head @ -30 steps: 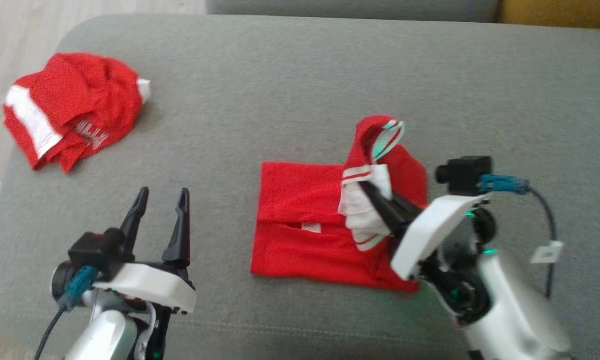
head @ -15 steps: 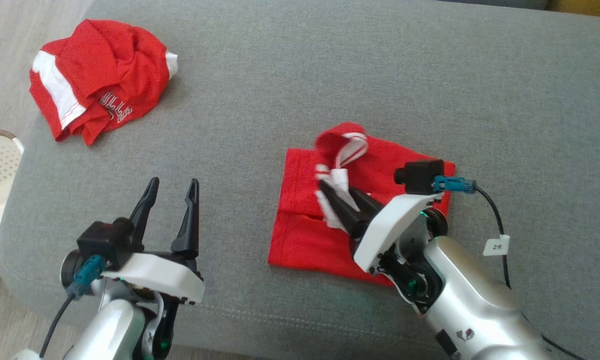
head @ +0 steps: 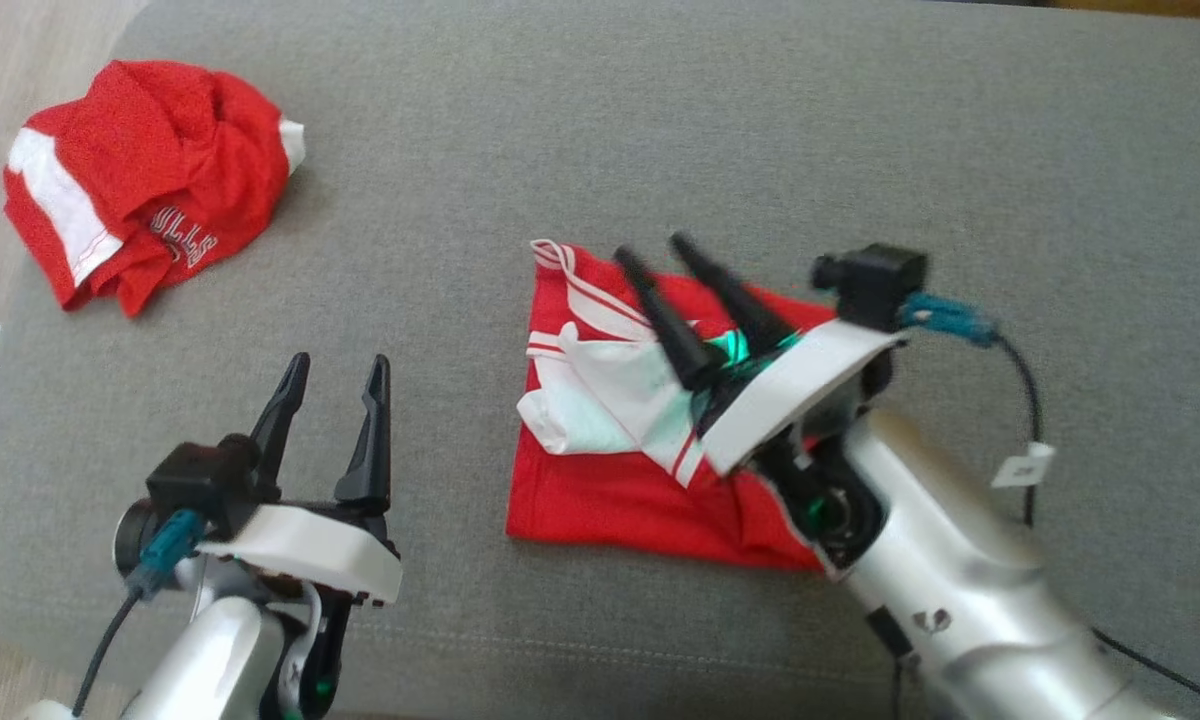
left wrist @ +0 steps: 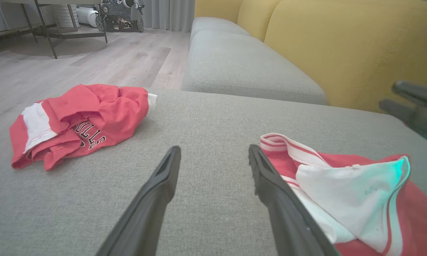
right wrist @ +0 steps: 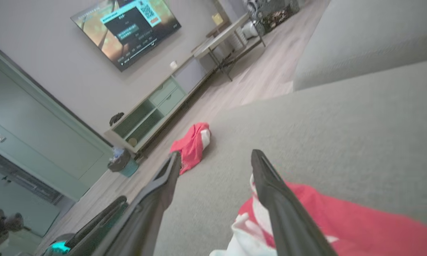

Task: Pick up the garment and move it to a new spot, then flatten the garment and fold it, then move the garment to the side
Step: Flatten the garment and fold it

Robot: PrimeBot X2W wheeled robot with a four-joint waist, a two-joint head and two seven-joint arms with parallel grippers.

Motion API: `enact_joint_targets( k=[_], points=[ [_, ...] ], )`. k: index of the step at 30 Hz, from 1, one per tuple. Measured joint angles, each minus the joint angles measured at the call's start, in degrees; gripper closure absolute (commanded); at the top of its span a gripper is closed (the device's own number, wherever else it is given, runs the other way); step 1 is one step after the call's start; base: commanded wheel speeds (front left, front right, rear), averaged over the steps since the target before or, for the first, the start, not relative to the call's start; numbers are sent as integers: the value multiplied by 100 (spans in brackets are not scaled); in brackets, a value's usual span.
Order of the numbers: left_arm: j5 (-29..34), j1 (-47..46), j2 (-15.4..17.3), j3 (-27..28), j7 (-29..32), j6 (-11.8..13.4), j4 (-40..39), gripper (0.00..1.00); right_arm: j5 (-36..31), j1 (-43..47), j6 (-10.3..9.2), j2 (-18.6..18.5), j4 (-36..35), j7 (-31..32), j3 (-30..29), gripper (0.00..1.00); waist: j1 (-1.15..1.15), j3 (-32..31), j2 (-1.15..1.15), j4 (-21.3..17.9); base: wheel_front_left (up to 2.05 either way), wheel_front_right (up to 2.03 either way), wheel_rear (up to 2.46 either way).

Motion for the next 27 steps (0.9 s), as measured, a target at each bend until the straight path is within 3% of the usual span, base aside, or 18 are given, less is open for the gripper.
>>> enact_joint_targets(
  k=[8, 17, 27],
  points=[
    [0, 38, 93, 89, -2, 67, -20, 0, -1100, 593, 0, -537, -719, -168, -1683, 0, 0, -125, 0, -217, 0, 0, 0],
    [-1, 200, 227, 153, 47, 211, -193, 0, -2217, 2052, 0, -636, -1852, 312, -3260, 0, 0, -249, 0, -450, 0, 0, 0],
    [-2, 274, 370, 174, 104, 243, -348, 0, -3093, 3097, 0, -478, -3219, 834, -3913, 0, 0, -323, 0, -599, 0, 0, 0]
  ],
)
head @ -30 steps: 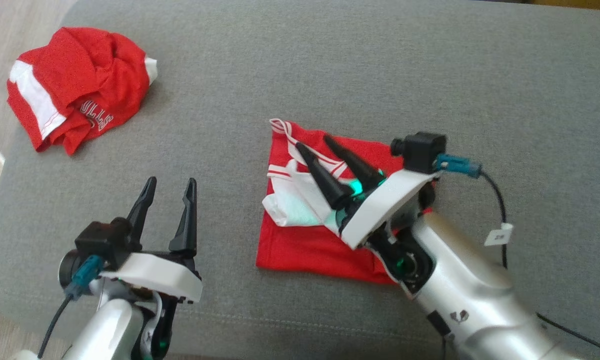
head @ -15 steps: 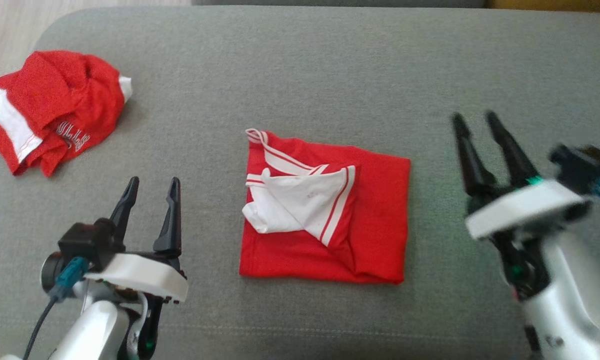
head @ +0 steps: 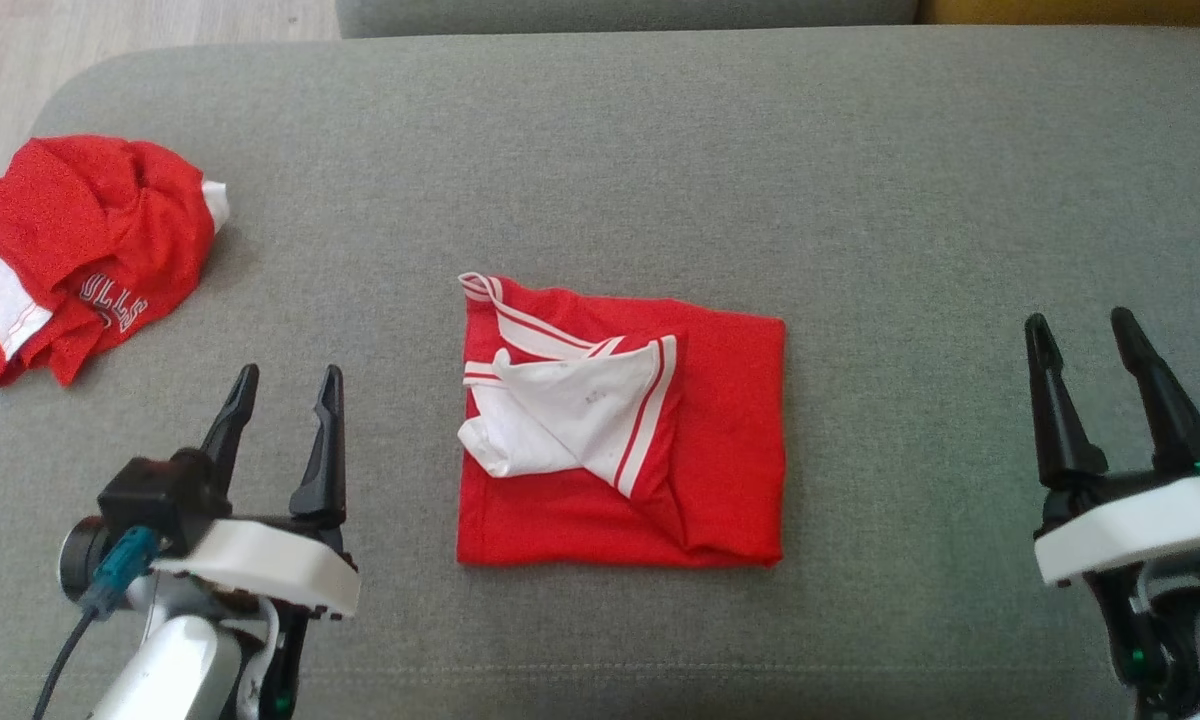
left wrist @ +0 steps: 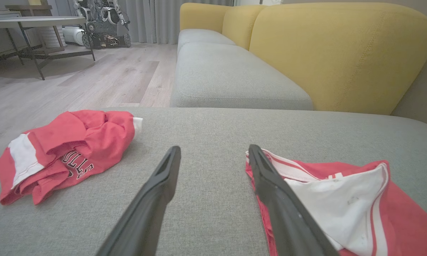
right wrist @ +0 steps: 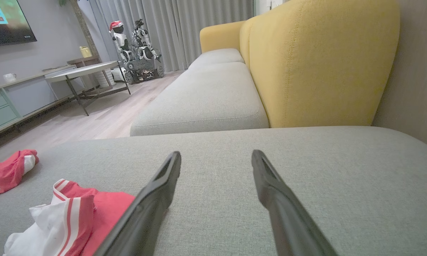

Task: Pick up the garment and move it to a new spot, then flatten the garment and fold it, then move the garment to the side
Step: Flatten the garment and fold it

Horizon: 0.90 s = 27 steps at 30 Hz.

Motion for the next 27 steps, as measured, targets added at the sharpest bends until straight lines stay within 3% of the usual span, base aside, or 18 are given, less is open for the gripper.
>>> enact_joint_targets(
  k=[20, 21, 22, 23, 27],
  points=[
    [-12, 7, 19, -46, 52, 23, -56, 0, -234, 194, 0, 79, -166, 189, -42, 0, 0, -7, 0, 46, 0, 0, 0],
    [-30, 6, 18, -51, 52, 20, -55, 0, -235, 160, 0, 65, -94, 183, 4, 28, 0, 5, 0, 63, 0, 0, 0],
    [-38, 4, 18, -58, 52, 15, -55, 0, -237, 99, 0, 55, 5, 177, 71, 78, 0, 19, 0, 83, 0, 0, 0],
    [-41, -2, 15, -69, 52, 13, -55, 0, -237, 7, 0, 49, 143, 175, 149, 100, 0, 36, 0, 106, 0, 0, 0],
    [-42, -23, 9, -86, 49, 8, -41, 0, -166, -515, 0, 14, 799, 24, 637, 100, 0, 93, 0, 230, 0, 0, 0]
  ],
)
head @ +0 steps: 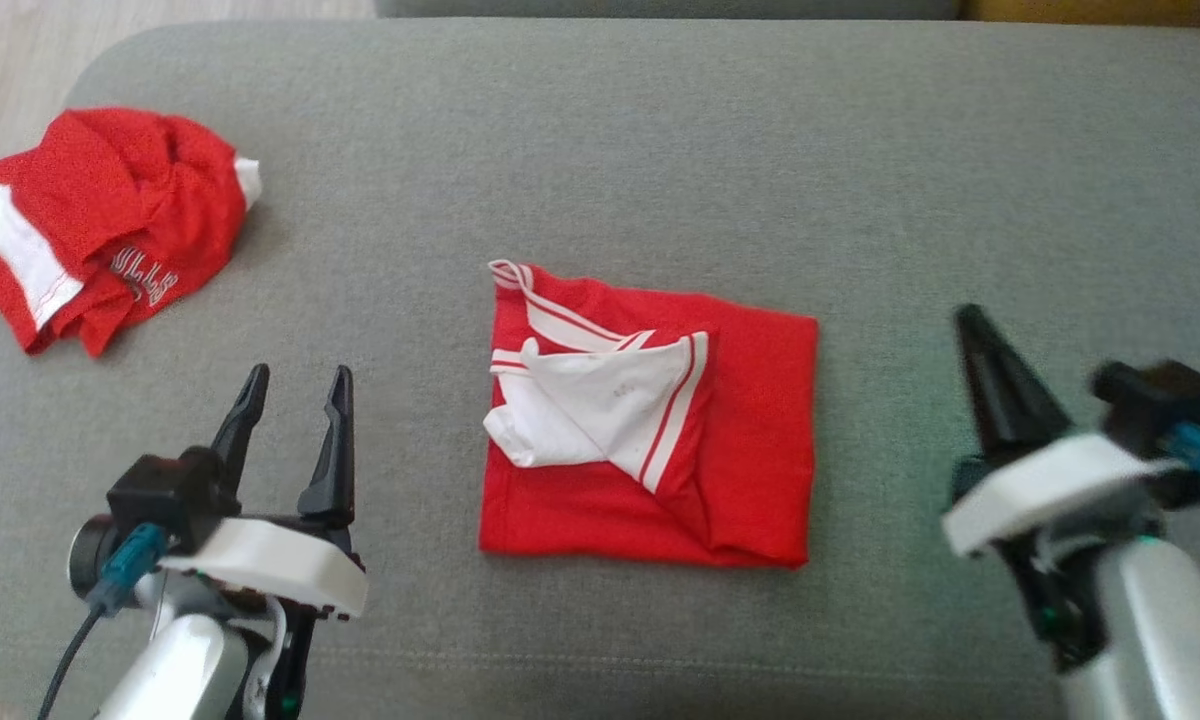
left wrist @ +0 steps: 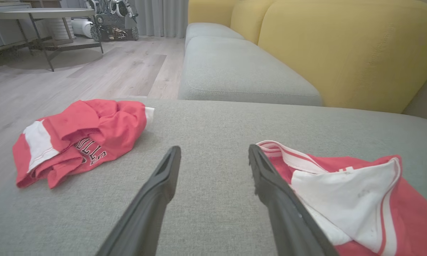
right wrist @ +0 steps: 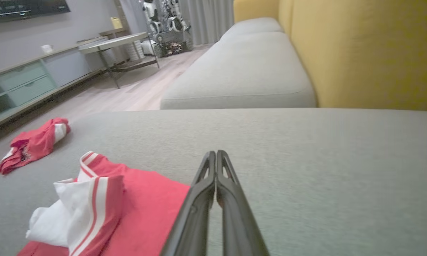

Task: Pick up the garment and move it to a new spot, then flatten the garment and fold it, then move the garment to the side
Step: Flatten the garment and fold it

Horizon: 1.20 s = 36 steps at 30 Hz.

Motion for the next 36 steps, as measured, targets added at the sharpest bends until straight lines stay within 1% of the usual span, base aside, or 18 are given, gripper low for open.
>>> enact_joint_targets(
  k=[9, 10, 11, 14, 17, 21, 25, 30, 34, 36],
  points=[
    [0, -229, -67, -25, -51, -83, 62, 0, 298, -1066, 0, 335, 2170, -588, 1288, 100, 0, 146, 0, 348, 0, 0, 0],
    [0, -272, -111, -40, -63, -101, 108, 0, 349, -1297, 0, 378, 2636, -702, 1484, 100, 0, 183, 0, 437, 0, 0, 0],
    [0, -272, -111, -40, -63, -101, 108, 0, 349, -1297, 0, 378, 2636, -702, 1484, 100, 0, 183, 0, 437, 0, 0, 0],
    [1, -292, -177, -73, -86, -151, 157, 0, 452, -1637, 0, 405, 3244, -882, 1680, 100, 0, 241, 0, 555, 0, 0, 0],
    [1, -349, -214, -98, -113, -153, 200, 0, 634, -1925, 0, 408, 3688, -1072, 1989, 100, 0, 296, 0, 648, 0, 0, 0],
    [1, -365, -222, -88, -116, -202, 238, 0, 964, -2137, 0, 417, 3876, -1215, 2629, 100, 0, 331, 0, 698, 0, 0, 0],
    [1, -366, -234, -58, -148, -202, 268, 0, 1382, -2163, 0, 421, 3872, -1233, 3339, 100, 0, 320, 0, 680, 0, 0, 0],
    [2, -366, -245, -36, -158, -204, 285, 0, 1742, -2173, 0, 423, 3755, -1230, 4222, 100, 0, 311, 0, 637, 0, 0, 0],
    [9, -367, -252, -23, -158, -205, 297, 0, 1996, -2199, 0, 424, 3726, -1230, 4670, 100, 0, 306, 0, 611, 0, 0, 0],
    [9, -367, -257, -14, -159, -207, 301, 0, 2058, -2204, 0, 430, 3743, -1295, 4754, 100, 0, 298, 0, 593, 0, 0, 0]
  ],
)
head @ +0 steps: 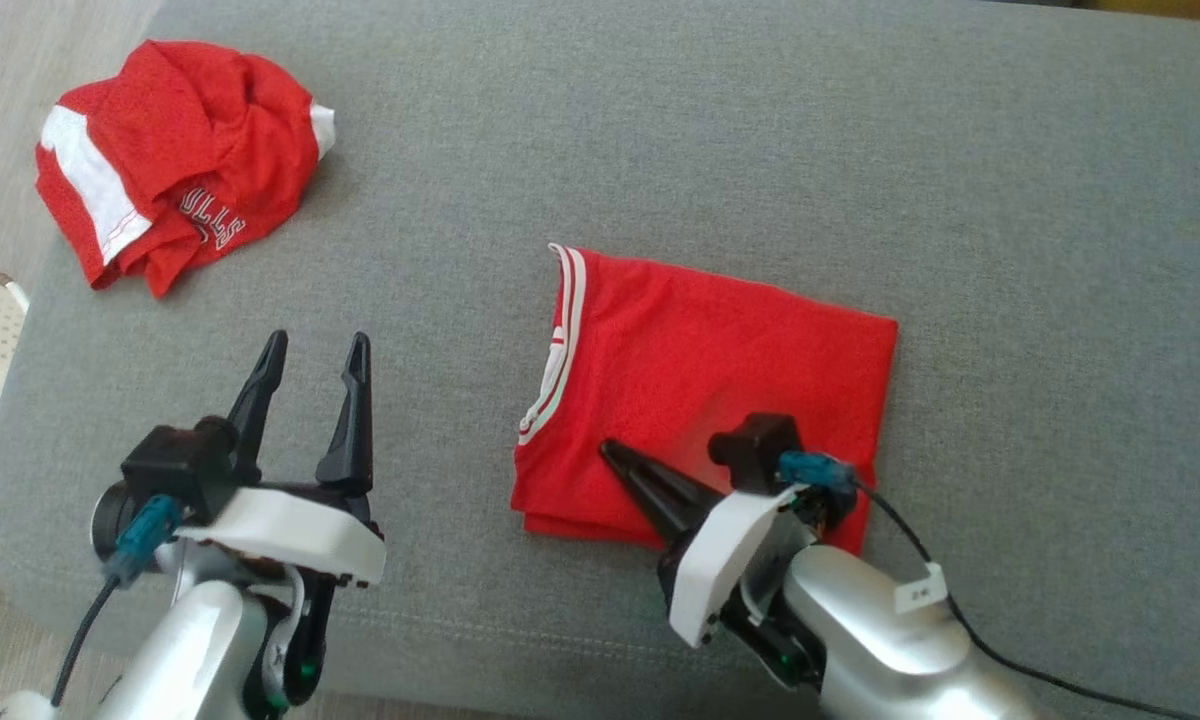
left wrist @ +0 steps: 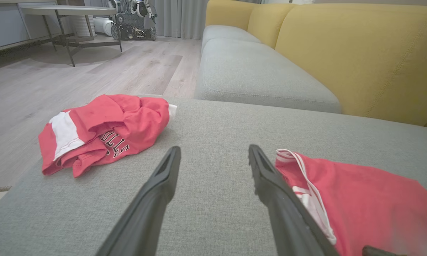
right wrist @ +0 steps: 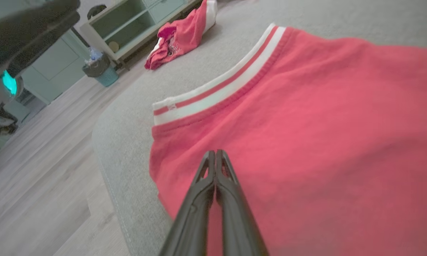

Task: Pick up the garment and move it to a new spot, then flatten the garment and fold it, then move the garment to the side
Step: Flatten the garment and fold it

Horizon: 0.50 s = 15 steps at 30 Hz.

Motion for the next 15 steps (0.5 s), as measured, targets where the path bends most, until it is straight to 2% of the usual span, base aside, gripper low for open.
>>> enact_joint_targets(
  k=[4, 9, 10, 11, 12, 13, 15],
  points=[
    [0, 4, -4, 36, 0, 3, 15, 0, 20, -102, 0, -11, 22, -417, -364, 100, 0, -57, 0, -62, 0, 0, 0],
    [1, 66, 40, 63, -1, 18, 8, 0, -186, -224, 0, -350, -254, -700, -1464, 100, 0, -200, 0, -220, 0, 0, 0],
    [1, 88, 53, 65, 0, 21, -1, 0, -266, -204, 0, -463, -318, -705, -1714, 97, 0, -235, 0, -257, 0, 0, 0],
    [1, 124, 68, 66, 0, 45, -18, 0, -371, -161, 0, -583, -392, -734, -1984, 65, 0, -276, 0, -296, 0, 0, 0],
    [1, 164, 86, 66, 0, 60, -36, 0, -475, -86, 0, -679, -471, -733, -2247, 11, 0, -316, 0, -335, 0, 0, 0],
    [1, 207, 105, 66, 0, 60, -59, 0, -575, 24, 0, -760, -578, -733, -2503, 0, 0, -355, 0, -375, 0, 0, 0],
    [1, 286, 146, 64, 4, 63, -80, 0, -812, 327, 0, -846, -814, -667, -2998, 0, 0, -452, 0, -447, 0, 0, 0]
  ],
)
